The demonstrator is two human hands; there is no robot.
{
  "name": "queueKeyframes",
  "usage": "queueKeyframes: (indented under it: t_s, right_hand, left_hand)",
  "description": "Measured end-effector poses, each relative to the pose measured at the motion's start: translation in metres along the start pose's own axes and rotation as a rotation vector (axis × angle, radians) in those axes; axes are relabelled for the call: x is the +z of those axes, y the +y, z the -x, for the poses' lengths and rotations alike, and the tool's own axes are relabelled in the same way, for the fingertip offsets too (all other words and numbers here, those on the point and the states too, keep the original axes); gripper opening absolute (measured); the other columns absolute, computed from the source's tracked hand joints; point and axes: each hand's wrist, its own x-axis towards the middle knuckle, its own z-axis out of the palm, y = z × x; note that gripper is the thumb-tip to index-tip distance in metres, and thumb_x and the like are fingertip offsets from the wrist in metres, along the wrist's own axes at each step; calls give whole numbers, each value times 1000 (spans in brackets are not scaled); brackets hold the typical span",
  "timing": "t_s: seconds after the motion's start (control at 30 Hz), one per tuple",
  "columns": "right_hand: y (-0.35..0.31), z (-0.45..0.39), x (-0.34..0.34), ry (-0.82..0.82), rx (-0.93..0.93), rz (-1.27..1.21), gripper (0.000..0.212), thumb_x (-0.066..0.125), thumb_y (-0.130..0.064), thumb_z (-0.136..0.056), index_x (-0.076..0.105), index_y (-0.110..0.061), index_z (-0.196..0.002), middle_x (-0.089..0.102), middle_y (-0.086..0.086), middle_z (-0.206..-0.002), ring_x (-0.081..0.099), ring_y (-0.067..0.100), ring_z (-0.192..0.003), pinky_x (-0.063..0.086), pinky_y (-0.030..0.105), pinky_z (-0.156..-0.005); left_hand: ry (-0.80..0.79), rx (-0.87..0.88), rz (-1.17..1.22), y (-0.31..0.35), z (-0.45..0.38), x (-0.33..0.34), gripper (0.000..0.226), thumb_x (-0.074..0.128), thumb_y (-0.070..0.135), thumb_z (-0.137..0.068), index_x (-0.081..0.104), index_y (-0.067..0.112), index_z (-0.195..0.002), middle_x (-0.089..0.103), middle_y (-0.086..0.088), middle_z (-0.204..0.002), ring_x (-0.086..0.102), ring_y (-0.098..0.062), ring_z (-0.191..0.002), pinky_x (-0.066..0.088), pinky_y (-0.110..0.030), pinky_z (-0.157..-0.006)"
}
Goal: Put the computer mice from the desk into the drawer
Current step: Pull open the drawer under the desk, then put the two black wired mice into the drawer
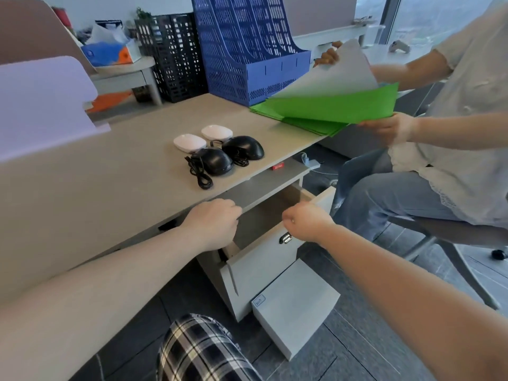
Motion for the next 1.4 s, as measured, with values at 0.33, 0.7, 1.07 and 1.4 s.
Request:
queueKeyframes:
  t_s: [0.33,0.7,1.07,1.4]
  right_hand:
    - [24,56,-18,-132,113,125,25,41,-20,-83,54,-14,-62,46,-1,-59,44,20,-59,37,26,-52]
    - [41,98,-12,-249,214,203,31,42,-16,-83,40,-15,-52,38,-1,-56,38,19,-56,36,29,-56]
    - [15,62,-28,28,154,49,30,37,-20,-89,67,-15,-85,63,-1,-80,59,22,-76,51,31,-67]
    - [-68,-60,-97,414,44,-340,34,48,-23,-91,58,-18,-122,65,9,-114,60,32,-105,50,35,-79]
  left_hand:
    - [152,-101,-3,0,8,-16,29,49,21,-89,57,7,-114,55,-9,-120,50,-29,-114,48,-45,-93]
    - [91,-130,-33,16,15,-28,37,47,27,-91,52,9,-123,54,-7,-126,48,-29,-121,46,-45,-98]
    - [256,-167,51,-5,7,-32,26,42,25,-93,62,11,-105,62,-6,-104,55,-27,-103,45,-36,-70]
    - [280,-603,394,-64,-35,-53,66,63,55,-79,49,17,-131,51,-11,-130,50,-32,-120,45,-39,-93]
